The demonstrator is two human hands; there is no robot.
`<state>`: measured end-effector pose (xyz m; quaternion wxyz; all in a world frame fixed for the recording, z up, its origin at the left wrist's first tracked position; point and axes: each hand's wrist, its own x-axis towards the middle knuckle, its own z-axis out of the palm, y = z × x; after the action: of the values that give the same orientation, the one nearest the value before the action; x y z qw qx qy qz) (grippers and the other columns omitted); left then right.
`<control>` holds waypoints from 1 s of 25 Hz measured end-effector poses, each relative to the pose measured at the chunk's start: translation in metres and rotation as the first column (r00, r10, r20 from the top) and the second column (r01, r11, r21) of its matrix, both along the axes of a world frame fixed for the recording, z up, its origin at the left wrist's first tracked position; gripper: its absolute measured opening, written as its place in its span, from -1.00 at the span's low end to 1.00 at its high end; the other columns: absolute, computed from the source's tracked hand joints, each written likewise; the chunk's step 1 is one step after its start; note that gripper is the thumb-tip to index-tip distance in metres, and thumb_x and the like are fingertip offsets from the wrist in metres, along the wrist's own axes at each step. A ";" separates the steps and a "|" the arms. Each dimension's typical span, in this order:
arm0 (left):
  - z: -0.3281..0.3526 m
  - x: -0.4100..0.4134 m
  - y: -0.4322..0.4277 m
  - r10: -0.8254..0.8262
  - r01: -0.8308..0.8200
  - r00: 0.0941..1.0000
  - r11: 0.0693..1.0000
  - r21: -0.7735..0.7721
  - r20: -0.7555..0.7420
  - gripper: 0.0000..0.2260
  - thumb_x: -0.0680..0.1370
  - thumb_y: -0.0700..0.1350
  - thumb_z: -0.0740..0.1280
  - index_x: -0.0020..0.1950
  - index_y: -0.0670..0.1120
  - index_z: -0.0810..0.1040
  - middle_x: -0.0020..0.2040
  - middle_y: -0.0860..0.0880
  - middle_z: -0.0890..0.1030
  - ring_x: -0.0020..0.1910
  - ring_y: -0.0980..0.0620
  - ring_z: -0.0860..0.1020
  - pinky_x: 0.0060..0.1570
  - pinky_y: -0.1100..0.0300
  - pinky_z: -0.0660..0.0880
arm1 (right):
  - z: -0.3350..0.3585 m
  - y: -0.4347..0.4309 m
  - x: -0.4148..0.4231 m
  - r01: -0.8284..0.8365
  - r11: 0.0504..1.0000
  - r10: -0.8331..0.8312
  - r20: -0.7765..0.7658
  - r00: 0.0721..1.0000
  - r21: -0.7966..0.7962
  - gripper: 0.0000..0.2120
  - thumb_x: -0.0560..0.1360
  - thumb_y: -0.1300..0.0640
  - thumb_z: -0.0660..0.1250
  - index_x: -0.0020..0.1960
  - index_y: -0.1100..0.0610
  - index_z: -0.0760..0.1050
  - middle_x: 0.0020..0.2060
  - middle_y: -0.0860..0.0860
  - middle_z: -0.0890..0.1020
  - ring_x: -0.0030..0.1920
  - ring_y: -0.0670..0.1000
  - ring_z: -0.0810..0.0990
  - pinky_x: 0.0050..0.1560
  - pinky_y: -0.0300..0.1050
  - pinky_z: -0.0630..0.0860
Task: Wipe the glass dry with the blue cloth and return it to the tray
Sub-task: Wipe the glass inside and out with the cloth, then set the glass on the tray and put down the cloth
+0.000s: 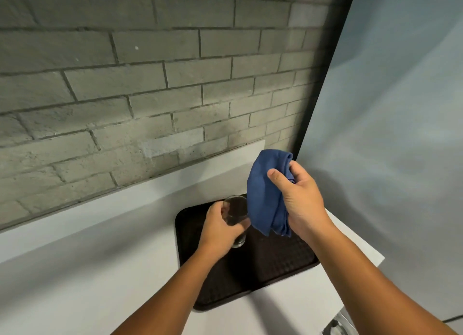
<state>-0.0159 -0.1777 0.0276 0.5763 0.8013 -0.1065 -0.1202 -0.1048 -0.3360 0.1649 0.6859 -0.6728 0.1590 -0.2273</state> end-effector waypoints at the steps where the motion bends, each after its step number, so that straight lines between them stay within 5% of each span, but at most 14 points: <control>1: -0.008 -0.001 -0.002 -0.002 0.002 1.000 0.999 0.046 0.001 -0.49 0.43 0.01 0.76 0.23 0.10 0.57 0.25 -0.01 0.70 0.16 0.07 0.72 0.21 0.08 0.65 | -0.001 0.001 -0.002 0.013 1.000 -0.014 -0.020 1.000 -0.004 -0.82 0.66 0.01 0.46 0.17 -0.26 0.70 0.08 -0.13 0.82 0.10 -0.03 0.80 0.03 -0.05 0.74; 4: -0.027 -0.002 -0.004 0.019 -0.018 1.000 0.998 0.063 -0.013 -0.50 0.43 -0.01 0.76 0.19 0.13 0.54 0.31 -0.05 0.66 0.13 0.11 0.71 -0.02 0.39 0.59 | -0.006 0.000 -0.007 0.035 0.999 -0.036 -0.065 0.997 -0.020 -0.82 0.68 0.03 0.42 0.14 -0.24 0.72 0.06 -0.09 0.82 0.11 0.05 0.79 0.17 0.24 0.72; 7: -0.034 -0.001 -0.004 0.043 -0.042 0.999 0.998 0.048 -0.030 -0.48 0.44 -0.01 0.76 0.26 0.05 0.56 0.33 -0.06 0.64 0.12 0.16 0.69 -0.14 0.53 0.52 | -0.010 -0.002 -0.011 0.025 1.000 -0.025 -0.086 0.996 -0.003 -0.80 0.69 0.07 0.39 0.09 -0.21 0.73 0.05 -0.05 0.82 0.11 0.10 0.78 0.22 0.29 0.69; 12: -0.029 0.002 0.001 -0.012 0.016 0.999 0.996 0.084 -0.044 -0.27 0.41 0.07 0.77 0.47 -0.06 0.53 0.40 -0.02 0.56 0.27 -0.02 0.66 0.15 0.14 0.57 | -0.017 0.002 -0.018 -0.012 0.999 0.007 -0.131 0.991 -0.042 -0.80 0.69 0.05 0.36 0.15 -0.20 0.72 0.06 -0.09 0.82 0.09 0.01 0.79 0.13 0.04 0.70; 15: -0.020 0.000 0.013 -0.029 0.029 1.000 0.996 0.087 0.002 -0.16 0.43 0.11 0.75 0.60 -0.05 0.46 0.46 0.04 0.48 0.36 0.04 0.56 0.24 0.10 0.50 | -0.022 0.002 -0.024 -0.037 0.995 0.022 -0.162 0.987 -0.091 -0.83 0.67 0.08 0.35 0.10 -0.13 0.70 0.00 -0.03 0.81 0.03 0.04 0.78 0.00 -0.04 0.67; 20: -0.005 -0.012 0.034 -0.026 0.012 0.985 0.996 0.084 0.170 -0.57 0.59 -0.02 0.63 0.42 0.01 0.61 0.42 -0.08 0.61 0.45 -0.13 0.59 0.31 0.02 0.48 | -0.036 -0.006 -0.045 -0.075 0.990 0.049 -0.208 0.977 -0.121 -0.82 0.64 0.20 0.35 0.05 0.02 0.73 0.02 0.22 0.74 -0.06 0.01 0.68 -0.04 -0.05 0.57; 25: 0.015 -0.035 0.038 -0.071 0.066 0.975 0.997 0.034 0.209 -0.72 0.63 -0.07 0.57 0.29 0.12 0.61 0.35 0.00 0.60 0.29 -0.11 0.63 0.30 -0.05 0.53 | -0.049 -0.051 -0.075 0.004 1.000 -0.005 -0.256 0.967 -0.005 -0.74 0.66 0.31 0.34 0.12 0.06 0.77 -0.01 0.11 0.81 -0.03 -0.02 0.76 0.01 -0.13 0.65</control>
<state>-0.0508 -0.1400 0.0429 0.5465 0.8131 -0.1928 -0.0559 -0.1794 -0.3871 0.1155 0.6576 -0.6976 0.2473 -0.1405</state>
